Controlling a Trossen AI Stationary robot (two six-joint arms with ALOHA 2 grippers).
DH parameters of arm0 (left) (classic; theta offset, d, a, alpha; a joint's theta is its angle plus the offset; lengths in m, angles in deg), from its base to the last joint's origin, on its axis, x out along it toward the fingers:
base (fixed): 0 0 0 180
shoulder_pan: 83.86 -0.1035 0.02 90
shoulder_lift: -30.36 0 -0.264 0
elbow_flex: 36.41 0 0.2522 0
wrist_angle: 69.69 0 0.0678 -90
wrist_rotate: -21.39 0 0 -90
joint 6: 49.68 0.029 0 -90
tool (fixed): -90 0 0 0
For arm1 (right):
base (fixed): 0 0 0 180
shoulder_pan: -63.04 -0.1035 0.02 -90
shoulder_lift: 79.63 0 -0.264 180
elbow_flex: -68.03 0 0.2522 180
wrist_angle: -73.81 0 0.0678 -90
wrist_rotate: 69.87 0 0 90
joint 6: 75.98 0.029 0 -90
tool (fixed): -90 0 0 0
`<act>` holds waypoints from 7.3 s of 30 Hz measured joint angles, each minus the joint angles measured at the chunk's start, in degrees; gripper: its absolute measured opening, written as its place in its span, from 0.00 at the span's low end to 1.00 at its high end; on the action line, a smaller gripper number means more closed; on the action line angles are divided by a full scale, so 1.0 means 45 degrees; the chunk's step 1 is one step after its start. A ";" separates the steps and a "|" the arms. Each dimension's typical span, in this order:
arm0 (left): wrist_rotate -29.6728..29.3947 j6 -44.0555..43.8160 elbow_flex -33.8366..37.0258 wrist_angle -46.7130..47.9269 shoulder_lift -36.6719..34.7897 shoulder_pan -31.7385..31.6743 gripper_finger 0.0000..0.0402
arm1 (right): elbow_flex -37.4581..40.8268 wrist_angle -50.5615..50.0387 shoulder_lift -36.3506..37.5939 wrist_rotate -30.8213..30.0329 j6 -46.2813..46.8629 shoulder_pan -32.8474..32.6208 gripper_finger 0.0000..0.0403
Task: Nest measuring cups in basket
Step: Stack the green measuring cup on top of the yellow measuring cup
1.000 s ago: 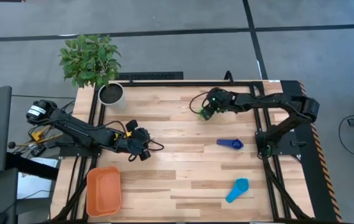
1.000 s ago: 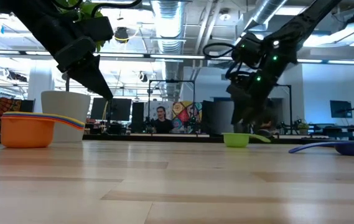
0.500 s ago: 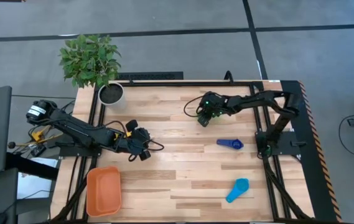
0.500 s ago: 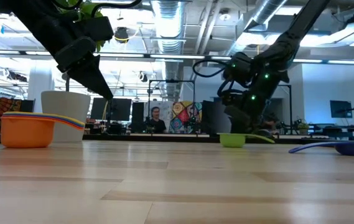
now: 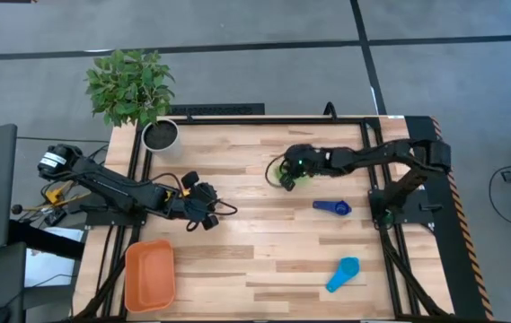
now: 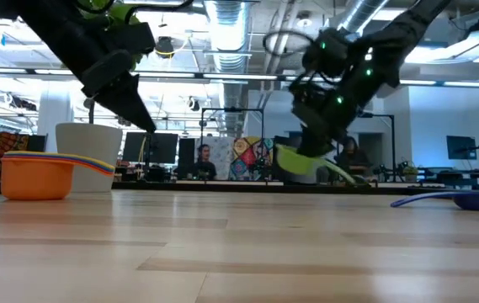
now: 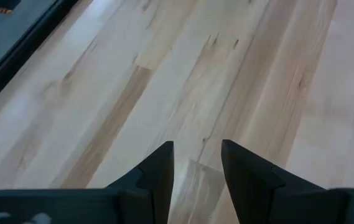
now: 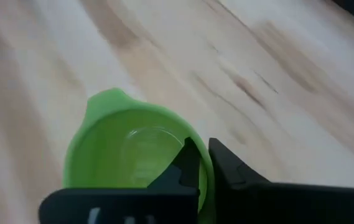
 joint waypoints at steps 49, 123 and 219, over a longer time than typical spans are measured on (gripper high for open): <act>0.0099 0.4597 -0.0039 -0.4497 0.0044 -0.0942 0.16 | -0.6011 0.3357 -0.4561 -0.9150 -0.5728 -0.6547 0.06; 0.3877 -0.1461 -0.0321 0.4301 -0.2812 -0.1236 0.03 | -1.1689 -0.0087 -0.8087 -0.1034 -0.3668 -0.4243 0.07; 0.0890 -0.4434 -0.0904 1.0674 -0.7130 0.0850 0.12 | -1.9286 -0.0522 -1.3143 0.2036 -0.2411 -0.2642 0.07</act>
